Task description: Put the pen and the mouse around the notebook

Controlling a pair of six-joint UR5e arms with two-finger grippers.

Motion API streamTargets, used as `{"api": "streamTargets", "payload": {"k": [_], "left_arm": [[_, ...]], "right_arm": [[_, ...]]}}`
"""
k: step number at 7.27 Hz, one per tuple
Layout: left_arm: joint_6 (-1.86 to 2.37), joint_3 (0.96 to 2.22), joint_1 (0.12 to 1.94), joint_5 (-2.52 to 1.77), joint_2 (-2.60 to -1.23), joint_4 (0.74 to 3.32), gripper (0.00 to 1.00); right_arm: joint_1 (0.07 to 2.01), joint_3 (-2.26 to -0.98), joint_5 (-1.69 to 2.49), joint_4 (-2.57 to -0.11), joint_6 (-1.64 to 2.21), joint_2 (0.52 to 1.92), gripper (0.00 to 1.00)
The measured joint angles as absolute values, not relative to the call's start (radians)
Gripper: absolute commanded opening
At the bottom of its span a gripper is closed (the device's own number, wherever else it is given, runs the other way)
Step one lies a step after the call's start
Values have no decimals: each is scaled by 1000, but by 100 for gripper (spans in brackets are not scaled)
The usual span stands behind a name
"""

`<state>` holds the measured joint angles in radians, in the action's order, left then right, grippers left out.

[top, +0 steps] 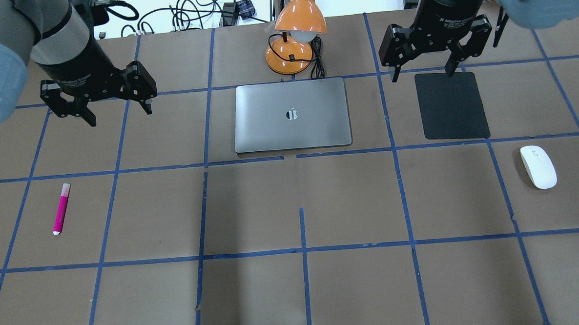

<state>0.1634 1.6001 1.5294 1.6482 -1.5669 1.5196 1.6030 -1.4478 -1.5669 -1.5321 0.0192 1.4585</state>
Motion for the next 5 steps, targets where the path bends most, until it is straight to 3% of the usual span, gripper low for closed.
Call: {"api": "streamTargets", "payload": {"k": [5], "left_arm": [[164, 1599, 1529, 1649, -1566, 1520, 100]], "right_arm": [[1600, -1451, -1568, -1534, 10, 1458, 100]]}}
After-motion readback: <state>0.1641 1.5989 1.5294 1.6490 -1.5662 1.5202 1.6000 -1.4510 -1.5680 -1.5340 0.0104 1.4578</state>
